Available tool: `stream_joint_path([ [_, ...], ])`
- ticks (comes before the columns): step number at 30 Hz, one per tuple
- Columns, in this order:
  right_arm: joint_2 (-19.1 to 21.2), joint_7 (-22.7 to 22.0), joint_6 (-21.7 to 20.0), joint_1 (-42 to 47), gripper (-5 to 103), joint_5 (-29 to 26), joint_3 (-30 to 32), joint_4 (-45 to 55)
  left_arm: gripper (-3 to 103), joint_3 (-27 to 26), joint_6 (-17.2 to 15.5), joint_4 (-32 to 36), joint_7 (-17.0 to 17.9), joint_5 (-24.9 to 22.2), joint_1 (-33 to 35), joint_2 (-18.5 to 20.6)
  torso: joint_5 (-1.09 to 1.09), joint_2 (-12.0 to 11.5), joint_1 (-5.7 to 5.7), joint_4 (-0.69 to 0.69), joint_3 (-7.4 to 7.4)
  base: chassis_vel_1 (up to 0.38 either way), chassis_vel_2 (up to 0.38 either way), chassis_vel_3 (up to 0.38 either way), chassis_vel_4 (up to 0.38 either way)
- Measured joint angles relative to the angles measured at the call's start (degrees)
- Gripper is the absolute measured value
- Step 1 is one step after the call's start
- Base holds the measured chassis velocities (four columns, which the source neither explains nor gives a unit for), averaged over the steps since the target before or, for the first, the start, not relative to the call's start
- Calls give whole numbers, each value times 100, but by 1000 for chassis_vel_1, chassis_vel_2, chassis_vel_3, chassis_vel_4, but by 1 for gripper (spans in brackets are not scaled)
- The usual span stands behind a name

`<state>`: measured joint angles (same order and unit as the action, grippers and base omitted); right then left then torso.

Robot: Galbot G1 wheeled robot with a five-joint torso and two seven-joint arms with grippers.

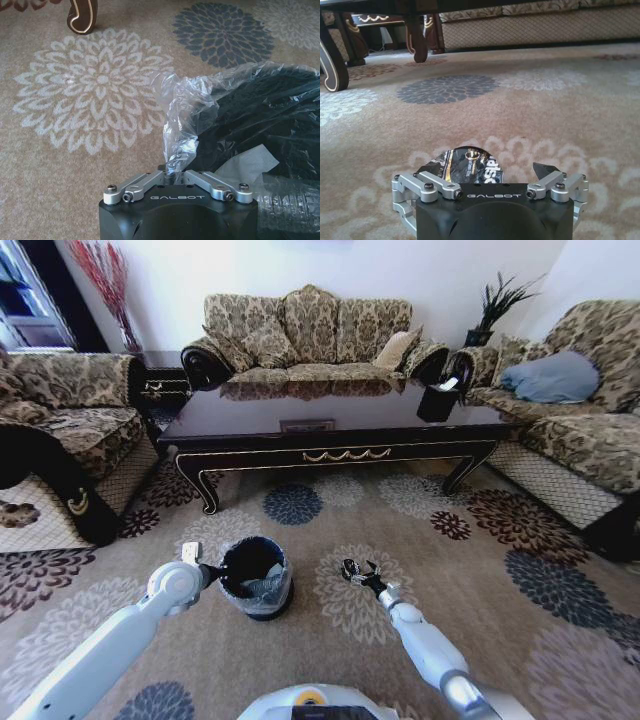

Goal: Move to the front of the table and pick up the trash from the floor, then place it into the trash bin.

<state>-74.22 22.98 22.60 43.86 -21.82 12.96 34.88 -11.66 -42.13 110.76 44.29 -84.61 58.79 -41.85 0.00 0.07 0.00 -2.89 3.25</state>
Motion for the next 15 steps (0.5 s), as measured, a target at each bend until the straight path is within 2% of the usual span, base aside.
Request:
stream_joint_path([
  [5,-30,6,-40,13,101,17,-11,-20,0,-27,0,-21,-12,23,1,-1,1,0,0,0,0,0,0,0,0],
  [10,-35,5,-65,26,76,20,-27,-43,0,-50,0,-23,-16,54,33,-3,0,0,0,0,-1,0,0,0,0],
  [12,-35,5,-79,35,76,8,-27,-43,0,-45,0,-31,-33,105,35,2,1,0,0,0,-1,0,0,0,0],
  [15,-41,0,-137,31,60,-97,-21,-48,0,-22,0,-56,-54,181,42,-6,1,0,0,0,-1,0,0,0,0],
])
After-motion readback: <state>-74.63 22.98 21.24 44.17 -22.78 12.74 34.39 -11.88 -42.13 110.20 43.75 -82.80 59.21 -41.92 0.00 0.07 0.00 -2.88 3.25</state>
